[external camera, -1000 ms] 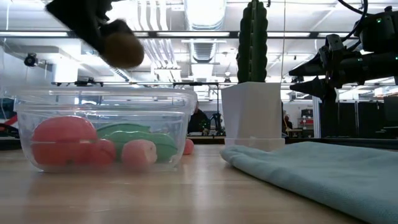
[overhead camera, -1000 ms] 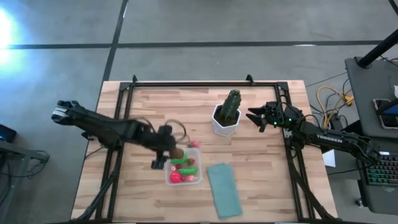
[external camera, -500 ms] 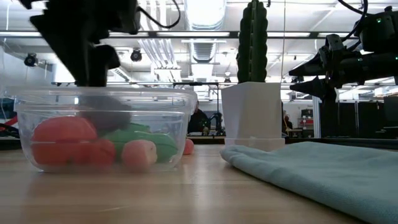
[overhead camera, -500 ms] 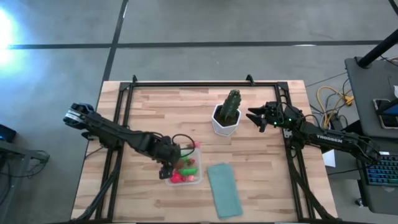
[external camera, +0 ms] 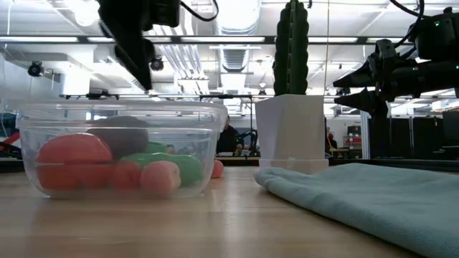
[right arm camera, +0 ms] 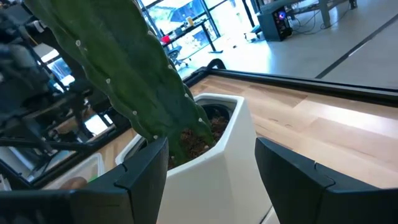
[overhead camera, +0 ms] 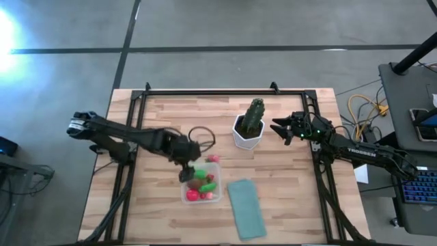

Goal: Pick and placing Produce into tupperware
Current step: Put the red strawberry into the transparent bin

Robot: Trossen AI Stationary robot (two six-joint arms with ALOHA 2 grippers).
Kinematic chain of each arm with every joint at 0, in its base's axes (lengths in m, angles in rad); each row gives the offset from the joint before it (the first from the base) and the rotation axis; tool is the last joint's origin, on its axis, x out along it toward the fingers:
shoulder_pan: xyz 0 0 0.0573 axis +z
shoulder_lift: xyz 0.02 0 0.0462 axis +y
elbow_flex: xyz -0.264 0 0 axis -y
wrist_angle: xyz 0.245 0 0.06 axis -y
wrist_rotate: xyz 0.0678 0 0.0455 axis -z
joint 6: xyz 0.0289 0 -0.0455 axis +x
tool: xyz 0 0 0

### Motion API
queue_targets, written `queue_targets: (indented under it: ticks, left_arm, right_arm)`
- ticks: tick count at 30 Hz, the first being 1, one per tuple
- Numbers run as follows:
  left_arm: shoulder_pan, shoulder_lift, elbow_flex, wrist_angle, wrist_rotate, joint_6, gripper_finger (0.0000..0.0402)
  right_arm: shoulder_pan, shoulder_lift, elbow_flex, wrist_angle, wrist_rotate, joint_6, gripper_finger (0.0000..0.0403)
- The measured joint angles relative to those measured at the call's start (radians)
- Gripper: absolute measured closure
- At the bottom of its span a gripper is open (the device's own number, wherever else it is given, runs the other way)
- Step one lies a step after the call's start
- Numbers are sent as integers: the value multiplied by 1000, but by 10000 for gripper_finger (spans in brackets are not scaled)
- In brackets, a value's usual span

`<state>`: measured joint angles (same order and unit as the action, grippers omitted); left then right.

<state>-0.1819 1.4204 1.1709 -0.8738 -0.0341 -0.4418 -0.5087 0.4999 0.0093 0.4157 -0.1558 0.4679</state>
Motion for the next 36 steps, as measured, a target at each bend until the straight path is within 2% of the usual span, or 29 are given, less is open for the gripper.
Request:
queue_targets:
  ticks: [2, 5, 9, 14, 20, 26, 36]
  left_arm:
    - [46, 10, 9, 0, -11, 27, 125]
    - [141, 43, 11, -2, -2, -85, 150]
    - [274, 90, 11, 0, 101, -242, 173]
    - [364, 180, 38, 2, 167, -284, 178]
    - [361, 330, 146, 3, 208, -209, 178]
    - [347, 460, 249, -6, 190, -98, 179]
    - [320, 549, 296, -134, 235, -75, 179]
  right_arm:
    - [0, 0, 0, 0, 0, 0, 170]
    - [0, 0, 0, 0, 0, 0, 170]
    - [0, 0, 0, 1, 0, 0, 170]
    - [0, 0, 0, 0, 0, 0, 170]
    - [0, 0, 0, 0, 0, 0, 170]
    - [0, 0, 0, 0, 0, 0, 170]
    - [0, 0, 0, 0, 0, 0, 170]
